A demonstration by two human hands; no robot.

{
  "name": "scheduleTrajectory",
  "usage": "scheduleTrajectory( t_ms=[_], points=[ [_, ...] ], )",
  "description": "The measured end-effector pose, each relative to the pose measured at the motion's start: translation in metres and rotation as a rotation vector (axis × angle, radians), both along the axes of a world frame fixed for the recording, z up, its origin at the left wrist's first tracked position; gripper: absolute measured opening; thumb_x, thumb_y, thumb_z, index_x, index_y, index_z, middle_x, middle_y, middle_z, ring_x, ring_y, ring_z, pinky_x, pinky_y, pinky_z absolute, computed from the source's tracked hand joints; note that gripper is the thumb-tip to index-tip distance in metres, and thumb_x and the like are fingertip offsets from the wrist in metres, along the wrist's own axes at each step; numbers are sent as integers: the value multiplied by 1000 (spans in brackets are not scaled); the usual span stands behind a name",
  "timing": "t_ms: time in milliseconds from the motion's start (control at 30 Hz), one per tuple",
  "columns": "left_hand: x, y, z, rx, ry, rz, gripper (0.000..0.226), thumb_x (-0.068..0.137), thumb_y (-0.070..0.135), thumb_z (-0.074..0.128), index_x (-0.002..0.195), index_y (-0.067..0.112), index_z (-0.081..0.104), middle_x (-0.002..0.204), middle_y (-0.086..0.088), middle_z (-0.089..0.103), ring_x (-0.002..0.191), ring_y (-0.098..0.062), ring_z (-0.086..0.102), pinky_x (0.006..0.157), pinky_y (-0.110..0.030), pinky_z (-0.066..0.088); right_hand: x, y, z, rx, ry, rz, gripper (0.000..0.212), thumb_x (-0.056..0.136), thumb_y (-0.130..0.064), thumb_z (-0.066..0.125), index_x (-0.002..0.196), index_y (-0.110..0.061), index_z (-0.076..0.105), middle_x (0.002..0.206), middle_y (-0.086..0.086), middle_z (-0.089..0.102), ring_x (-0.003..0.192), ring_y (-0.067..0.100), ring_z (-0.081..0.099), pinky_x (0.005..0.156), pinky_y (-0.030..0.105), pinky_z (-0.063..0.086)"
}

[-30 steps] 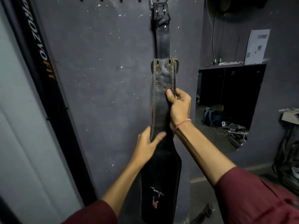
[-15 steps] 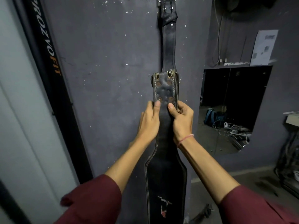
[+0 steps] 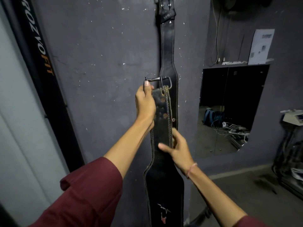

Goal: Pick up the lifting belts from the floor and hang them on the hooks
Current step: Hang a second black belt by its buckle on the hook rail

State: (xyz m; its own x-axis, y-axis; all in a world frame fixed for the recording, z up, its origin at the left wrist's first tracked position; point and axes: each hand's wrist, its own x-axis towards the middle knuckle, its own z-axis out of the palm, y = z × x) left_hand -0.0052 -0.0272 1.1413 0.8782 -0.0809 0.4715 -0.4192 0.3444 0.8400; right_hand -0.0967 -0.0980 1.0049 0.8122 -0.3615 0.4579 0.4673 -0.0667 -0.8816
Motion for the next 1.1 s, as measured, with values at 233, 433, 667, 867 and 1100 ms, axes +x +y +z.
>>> scheduleTrajectory(
  t_ms=[233,433,667,867,1100],
  points=[
    [24,11,0,-1,-55,18,37,97,51,40,76,24,56,68,0,54,70,-20,50,67,-40,40,15,11,-11,-51,61,-108,24,92,-3,62,114,-9,66,115,1,72,107,11,66,94,32,50],
    [38,8,7,11,-103,74,38,99,51,35,75,26,52,63,6,50,58,-15,45,62,-37,38,61,21,121,-306,-242,-375,21,106,-23,34,101,-13,52,90,-10,58,83,-1,55,84,33,47],
    [74,-5,39,-79,-191,125,40,105,39,31,79,20,55,63,6,50,54,-11,43,53,-30,36,125,9,175,-199,-372,-540,33,106,-18,33,76,-10,46,65,-4,42,56,3,37,54,20,32],
    [122,-37,99,-85,-368,414,39,106,32,33,75,12,46,61,7,44,57,-11,38,60,-38,39,189,-16,232,-158,-470,-611,32,105,-23,35,79,-14,53,60,-9,46,53,6,41,56,33,37],
    [193,-89,220,-64,-506,619,38,107,27,33,76,10,46,67,-9,55,63,-27,47,59,-32,24,260,-71,353,-106,-540,-591,44,102,-20,42,58,-22,40,55,-7,44,54,12,40,57,31,25]
  ],
)
